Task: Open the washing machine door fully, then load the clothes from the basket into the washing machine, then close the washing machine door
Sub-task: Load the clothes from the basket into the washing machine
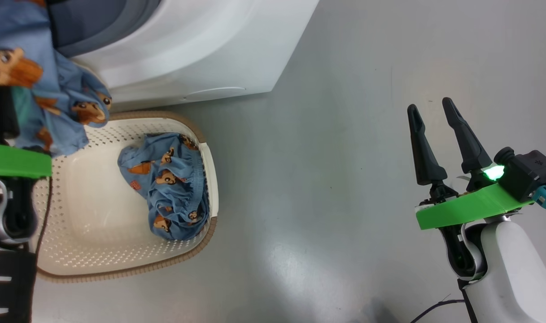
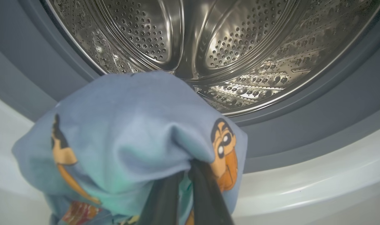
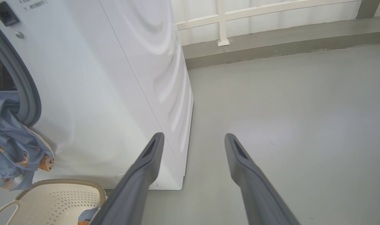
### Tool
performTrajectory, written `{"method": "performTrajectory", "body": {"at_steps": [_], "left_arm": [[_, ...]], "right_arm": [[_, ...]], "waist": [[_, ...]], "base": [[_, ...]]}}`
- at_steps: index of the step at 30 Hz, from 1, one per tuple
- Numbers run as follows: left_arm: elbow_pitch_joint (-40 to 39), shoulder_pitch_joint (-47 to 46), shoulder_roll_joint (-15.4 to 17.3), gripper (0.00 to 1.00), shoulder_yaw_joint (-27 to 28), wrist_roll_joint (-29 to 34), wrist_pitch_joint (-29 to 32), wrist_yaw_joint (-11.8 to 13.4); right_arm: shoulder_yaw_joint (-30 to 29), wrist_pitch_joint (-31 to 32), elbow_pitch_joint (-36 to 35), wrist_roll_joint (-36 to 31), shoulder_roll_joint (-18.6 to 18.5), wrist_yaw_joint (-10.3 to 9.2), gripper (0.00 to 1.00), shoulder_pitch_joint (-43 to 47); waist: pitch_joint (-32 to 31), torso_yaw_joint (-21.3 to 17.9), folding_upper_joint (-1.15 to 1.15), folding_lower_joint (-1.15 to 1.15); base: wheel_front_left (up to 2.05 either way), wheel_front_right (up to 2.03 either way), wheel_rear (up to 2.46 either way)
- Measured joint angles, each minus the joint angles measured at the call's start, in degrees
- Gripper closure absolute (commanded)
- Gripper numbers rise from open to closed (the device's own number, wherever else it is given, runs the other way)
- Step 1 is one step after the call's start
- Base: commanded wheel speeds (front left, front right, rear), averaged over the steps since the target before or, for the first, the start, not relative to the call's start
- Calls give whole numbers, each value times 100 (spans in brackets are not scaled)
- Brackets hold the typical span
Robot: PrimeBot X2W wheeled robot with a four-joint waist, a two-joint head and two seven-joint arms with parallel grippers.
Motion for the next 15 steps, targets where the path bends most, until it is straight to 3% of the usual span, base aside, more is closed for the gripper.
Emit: {"method": "performTrajectory", "body": {"at_steps": [8,15], "left_arm": [[-509,-21,-15,100,250,236,-1,0],[-368,-416,155,100,108,371,-2,0]], "right_arm": [[0,0,0,0,23,0,0,0],[1,0,0,0,64,0,0,2]], "waist": [[-24,-1,0,0],[-12,-40,0,0]], "base": [[0,0,0],[0,0,0]]}}
